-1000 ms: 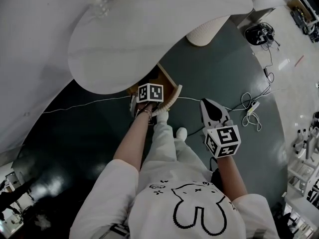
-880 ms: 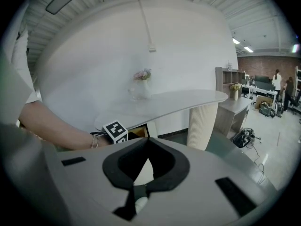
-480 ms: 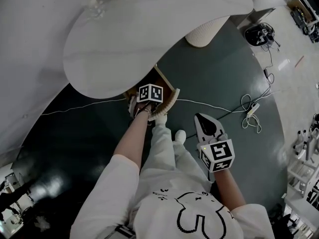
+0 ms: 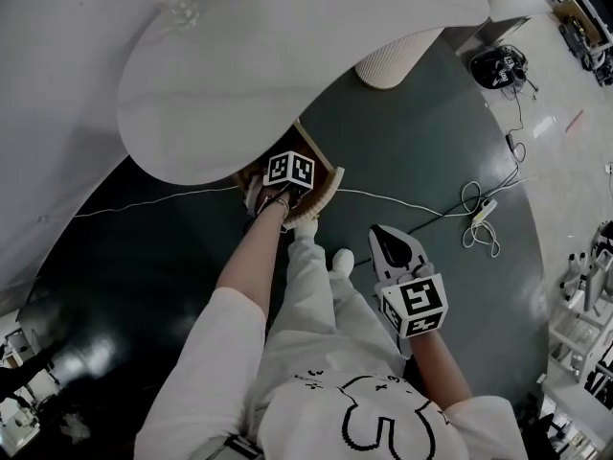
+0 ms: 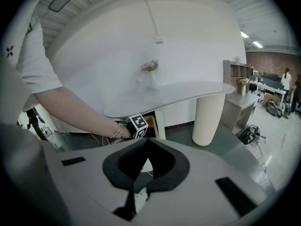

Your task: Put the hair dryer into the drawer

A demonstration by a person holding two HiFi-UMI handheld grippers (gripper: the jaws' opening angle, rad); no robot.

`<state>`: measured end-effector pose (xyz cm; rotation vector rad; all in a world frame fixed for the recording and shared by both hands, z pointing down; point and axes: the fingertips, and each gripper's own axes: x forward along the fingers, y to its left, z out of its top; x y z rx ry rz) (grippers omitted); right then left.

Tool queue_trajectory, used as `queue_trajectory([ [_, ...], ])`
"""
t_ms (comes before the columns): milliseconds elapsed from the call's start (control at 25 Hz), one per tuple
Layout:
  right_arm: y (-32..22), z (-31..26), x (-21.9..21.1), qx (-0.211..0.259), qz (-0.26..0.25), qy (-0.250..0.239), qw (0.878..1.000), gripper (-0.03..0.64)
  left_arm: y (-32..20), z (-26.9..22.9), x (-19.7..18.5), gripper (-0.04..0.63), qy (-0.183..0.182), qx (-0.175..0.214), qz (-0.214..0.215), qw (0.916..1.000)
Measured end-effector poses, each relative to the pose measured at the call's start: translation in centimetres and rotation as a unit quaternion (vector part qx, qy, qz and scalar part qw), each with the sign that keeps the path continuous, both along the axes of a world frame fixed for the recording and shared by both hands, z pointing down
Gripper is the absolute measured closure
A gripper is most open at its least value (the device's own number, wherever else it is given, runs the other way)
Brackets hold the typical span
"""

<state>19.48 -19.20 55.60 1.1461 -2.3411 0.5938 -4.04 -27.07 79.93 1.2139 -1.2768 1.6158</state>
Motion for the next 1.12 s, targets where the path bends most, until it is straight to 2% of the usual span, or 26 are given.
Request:
queue_trajectory([
  [240,0.9,0.6,0.2,-0.009,-0.006,0.007,1.0,0.617,0.0,1.2,0.0,0.397,-0.017,-0.03,0.025,0.9991],
  [280,0.9,0.6,0.2,-0.009,-0.006,0.007,1.0,0.617,-0.2,1.3,-0.1,0.391,-0.019,-0.029,0.03,0.999],
  [360,1.0,0.7,0.4,-0.008,-0.006,0.008,1.0,0.617,-0.7,1.3,0.1,0.319,-0.02,-0.019,0.05,0.9984],
  [520,1.0,0.4,0.6,-0.002,-0.007,0.008,1.0,0.617,-1.0,1.0,0.9,0.301,-0.023,-0.013,0.087,0.9959],
  [960,0.3,-2.1,0.4,0.036,-0.023,-0.005,0.999,0.617,-0.1,-2.7,1.8,0.299,0.002,0.026,0.059,0.9979],
  [1120,0.1,-3.8,0.1,0.058,-0.03,-0.017,0.998,0.617,0.5,-4.8,1.9,0.299,0.008,0.041,0.062,0.9972],
])
